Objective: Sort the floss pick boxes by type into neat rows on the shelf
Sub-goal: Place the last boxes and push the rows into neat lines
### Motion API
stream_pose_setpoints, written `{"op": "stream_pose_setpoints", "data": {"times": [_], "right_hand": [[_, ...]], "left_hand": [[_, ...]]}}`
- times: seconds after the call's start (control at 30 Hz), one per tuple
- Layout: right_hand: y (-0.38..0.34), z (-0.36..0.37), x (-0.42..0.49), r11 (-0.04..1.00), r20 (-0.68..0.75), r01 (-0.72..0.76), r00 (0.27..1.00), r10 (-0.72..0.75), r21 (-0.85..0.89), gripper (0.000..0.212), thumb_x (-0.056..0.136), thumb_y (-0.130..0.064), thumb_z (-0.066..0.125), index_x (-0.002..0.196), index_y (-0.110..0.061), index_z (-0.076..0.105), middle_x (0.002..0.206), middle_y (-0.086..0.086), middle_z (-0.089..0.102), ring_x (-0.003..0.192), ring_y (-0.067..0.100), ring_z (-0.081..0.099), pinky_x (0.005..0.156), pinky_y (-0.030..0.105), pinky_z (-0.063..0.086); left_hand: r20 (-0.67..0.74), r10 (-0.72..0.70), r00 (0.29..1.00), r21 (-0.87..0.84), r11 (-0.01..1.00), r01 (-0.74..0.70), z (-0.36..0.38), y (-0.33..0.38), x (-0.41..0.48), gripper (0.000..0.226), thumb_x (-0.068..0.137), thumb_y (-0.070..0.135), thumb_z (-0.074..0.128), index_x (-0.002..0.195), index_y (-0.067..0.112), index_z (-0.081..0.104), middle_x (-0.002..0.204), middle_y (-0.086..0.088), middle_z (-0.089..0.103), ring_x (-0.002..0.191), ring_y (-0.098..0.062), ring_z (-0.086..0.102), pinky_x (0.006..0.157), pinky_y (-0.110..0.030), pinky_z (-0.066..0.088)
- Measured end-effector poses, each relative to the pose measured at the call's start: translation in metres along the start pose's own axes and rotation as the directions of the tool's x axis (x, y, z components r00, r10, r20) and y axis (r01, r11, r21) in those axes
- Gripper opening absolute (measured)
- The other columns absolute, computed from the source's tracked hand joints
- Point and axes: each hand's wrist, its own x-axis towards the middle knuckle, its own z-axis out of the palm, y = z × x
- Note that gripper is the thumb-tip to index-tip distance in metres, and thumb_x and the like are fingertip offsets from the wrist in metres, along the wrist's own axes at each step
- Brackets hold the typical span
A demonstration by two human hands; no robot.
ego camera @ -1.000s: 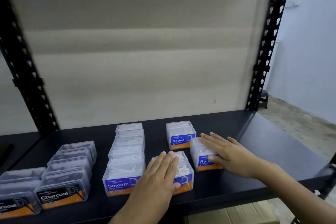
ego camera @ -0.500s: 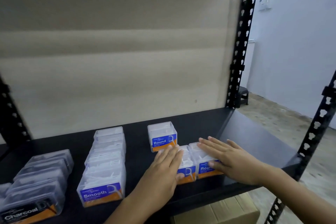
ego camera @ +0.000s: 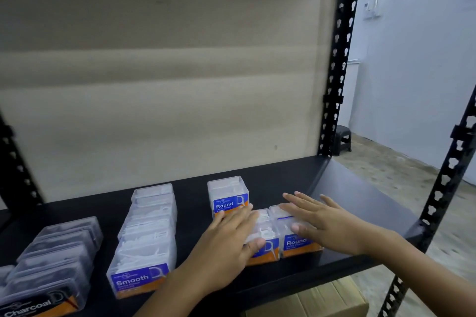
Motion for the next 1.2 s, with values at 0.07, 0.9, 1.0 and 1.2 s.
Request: {"op": "stream_pose_setpoints", "data": {"times": [0.07, 0.9, 1.0, 1.2], "right_hand": [[-0.007, -0.008, 0.012, 0.999, -0.080, 0.013, 0.997, -0.010, 0.036, 0.063, 0.086, -0.062, 0.013, 0.146, -0.041, 0.011, 0.155, -0.022, 0.000, 0.137, -0.007, -0.010, 0.117, 0.038, -0.007], [-0.024, -0.024, 0.154, 0.989, -0.162, 0.134, 0.979, -0.121, 0.070, 0.040, 0.092, -0.014, 0.053, 0.131, -0.021, 0.053, 0.131, 0.006, 0.060, 0.115, 0.021, 0.058, 0.099, 0.036, 0.047], [-0.010, -0.026, 0.144, 0.992, -0.174, 0.103, 0.981, -0.090, 0.068, 0.042, 0.091, -0.014, 0.056, 0.132, -0.021, 0.052, 0.132, 0.007, 0.058, 0.117, 0.021, 0.057, 0.101, 0.038, 0.047], [0.025, -0.034, 0.112, 0.999, -0.188, 0.036, 0.982, -0.033, 0.014, 0.043, 0.091, -0.008, 0.052, 0.133, -0.017, 0.051, 0.139, 0.005, 0.052, 0.128, 0.020, 0.048, 0.108, 0.030, 0.036]], "left_hand": [[-0.073, -0.035, 0.997, -0.044, 0.999, 0.032, -0.011, -0.005, 0.003, 0.064, 0.090, 0.059, 0.017, 0.149, 0.034, 0.012, 0.157, 0.017, 0.011, 0.143, 0.001, 0.006, 0.109, -0.015, -0.002], [-0.050, -0.122, 0.991, 0.098, 0.987, 0.126, -0.019, -0.061, 0.046, 0.050, 0.088, 0.025, 0.062, 0.135, 0.027, 0.045, 0.136, 0.000, 0.052, 0.121, -0.019, 0.050, 0.099, -0.036, 0.046], [-0.040, -0.131, 0.991, 0.087, 0.987, 0.134, -0.020, -0.061, 0.047, 0.055, 0.087, 0.028, 0.063, 0.138, 0.028, 0.042, 0.140, 0.001, 0.049, 0.125, -0.017, 0.048, 0.102, -0.034, 0.044], [-0.023, -0.161, 0.987, 0.055, 0.985, 0.162, -0.022, -0.057, 0.048, 0.057, 0.087, 0.026, 0.064, 0.139, 0.025, 0.042, 0.142, 0.000, 0.047, 0.128, -0.016, 0.046, 0.105, -0.031, 0.041]]}}
